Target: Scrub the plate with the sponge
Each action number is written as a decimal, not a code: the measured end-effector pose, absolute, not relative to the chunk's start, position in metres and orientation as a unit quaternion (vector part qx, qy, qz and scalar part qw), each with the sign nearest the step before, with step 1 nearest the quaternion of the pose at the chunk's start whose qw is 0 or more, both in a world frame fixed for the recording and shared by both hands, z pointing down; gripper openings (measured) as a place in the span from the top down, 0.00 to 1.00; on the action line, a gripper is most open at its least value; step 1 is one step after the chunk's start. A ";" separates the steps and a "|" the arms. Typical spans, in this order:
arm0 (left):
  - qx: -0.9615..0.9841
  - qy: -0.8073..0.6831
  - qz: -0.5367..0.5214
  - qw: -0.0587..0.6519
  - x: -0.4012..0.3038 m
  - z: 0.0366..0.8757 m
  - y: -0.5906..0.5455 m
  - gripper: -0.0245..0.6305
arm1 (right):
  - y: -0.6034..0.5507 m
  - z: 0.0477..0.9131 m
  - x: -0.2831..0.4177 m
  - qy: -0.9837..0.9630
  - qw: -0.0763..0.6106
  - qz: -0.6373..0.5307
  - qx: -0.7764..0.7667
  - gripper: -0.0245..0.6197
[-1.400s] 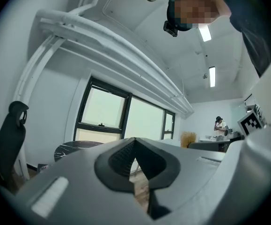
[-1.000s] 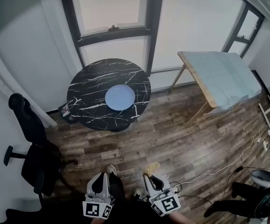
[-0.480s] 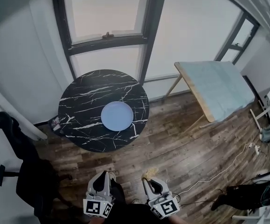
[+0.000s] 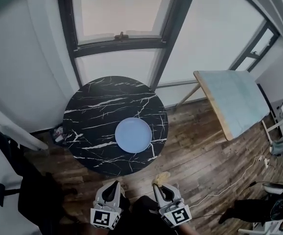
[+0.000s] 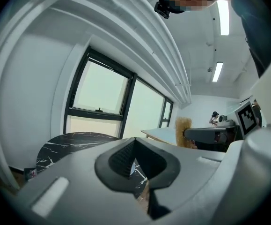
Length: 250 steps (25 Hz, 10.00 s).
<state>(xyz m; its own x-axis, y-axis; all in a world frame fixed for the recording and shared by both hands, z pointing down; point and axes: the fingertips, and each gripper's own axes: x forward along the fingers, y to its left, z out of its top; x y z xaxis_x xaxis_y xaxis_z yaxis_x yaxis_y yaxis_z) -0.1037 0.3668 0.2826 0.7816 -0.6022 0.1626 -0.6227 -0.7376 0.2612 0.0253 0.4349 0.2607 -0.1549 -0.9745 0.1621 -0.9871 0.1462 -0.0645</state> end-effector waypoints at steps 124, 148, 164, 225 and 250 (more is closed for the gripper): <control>0.675 -0.382 0.233 0.586 -0.039 0.646 0.186 0.94 | 0.113 0.650 0.089 -0.708 0.657 0.074 0.246 0.93; 0.629 -0.430 0.179 0.622 -0.042 0.651 0.183 0.93 | 0.232 0.656 0.140 -0.632 0.743 0.179 0.129 0.93; 0.621 -0.436 0.165 0.631 -0.038 0.651 0.184 0.91 | 0.313 0.653 0.091 -0.659 0.695 0.286 0.001 0.93; 0.656 -0.406 0.207 0.602 -0.025 0.647 0.182 0.92 | 0.234 0.602 0.016 -0.821 0.490 0.281 0.084 0.93; 0.665 -0.386 0.198 0.607 -0.020 0.648 0.183 0.93 | 0.132 0.646 0.072 -0.724 0.562 0.233 0.325 0.93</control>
<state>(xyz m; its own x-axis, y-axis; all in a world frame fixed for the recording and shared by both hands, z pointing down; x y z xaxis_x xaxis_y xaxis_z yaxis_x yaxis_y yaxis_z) -0.0200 0.1832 0.6476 0.6230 -0.2729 0.7331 -0.7549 0.0359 0.6549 0.0718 0.1316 0.6458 -0.1565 -0.2092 0.9653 -0.7326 0.6801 0.0286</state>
